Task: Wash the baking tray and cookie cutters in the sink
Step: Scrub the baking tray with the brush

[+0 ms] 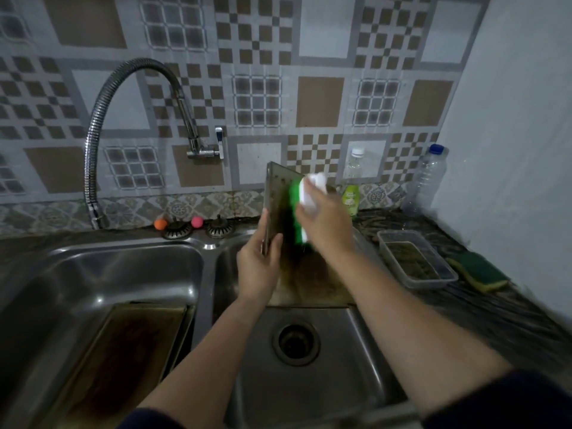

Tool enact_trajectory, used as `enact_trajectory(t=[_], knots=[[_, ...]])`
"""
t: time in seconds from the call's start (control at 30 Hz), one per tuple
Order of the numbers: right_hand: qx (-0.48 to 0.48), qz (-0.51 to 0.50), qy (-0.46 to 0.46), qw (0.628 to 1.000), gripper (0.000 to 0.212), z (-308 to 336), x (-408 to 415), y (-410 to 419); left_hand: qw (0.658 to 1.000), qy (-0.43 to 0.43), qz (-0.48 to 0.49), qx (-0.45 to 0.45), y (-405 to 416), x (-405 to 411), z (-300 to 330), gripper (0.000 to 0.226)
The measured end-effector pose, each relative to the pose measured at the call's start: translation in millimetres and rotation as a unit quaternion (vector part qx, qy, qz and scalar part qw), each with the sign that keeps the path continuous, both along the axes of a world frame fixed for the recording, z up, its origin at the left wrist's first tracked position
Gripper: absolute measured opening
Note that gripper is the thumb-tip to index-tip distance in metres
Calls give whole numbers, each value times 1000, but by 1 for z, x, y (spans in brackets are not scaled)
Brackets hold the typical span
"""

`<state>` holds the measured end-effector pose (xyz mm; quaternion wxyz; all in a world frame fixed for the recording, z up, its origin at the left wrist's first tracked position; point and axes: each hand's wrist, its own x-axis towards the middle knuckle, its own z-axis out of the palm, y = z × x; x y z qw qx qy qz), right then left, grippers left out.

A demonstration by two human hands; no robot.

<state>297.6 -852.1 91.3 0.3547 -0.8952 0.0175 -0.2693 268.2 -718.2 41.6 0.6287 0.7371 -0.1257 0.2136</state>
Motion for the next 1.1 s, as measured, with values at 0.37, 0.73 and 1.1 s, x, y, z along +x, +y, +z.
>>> enact_trajectory(t=[0.37, 0.73, 1.1], knots=[[19, 122, -24, 992, 56, -55, -28, 37, 988, -70, 128, 53, 61, 0, 8, 55], [120, 6, 93, 988, 104, 89, 14, 107, 907, -206, 173, 324, 89, -16, 38, 59], [153, 83, 90, 981, 63, 68, -14, 122, 963, 116, 127, 207, 170, -11, 12, 50]])
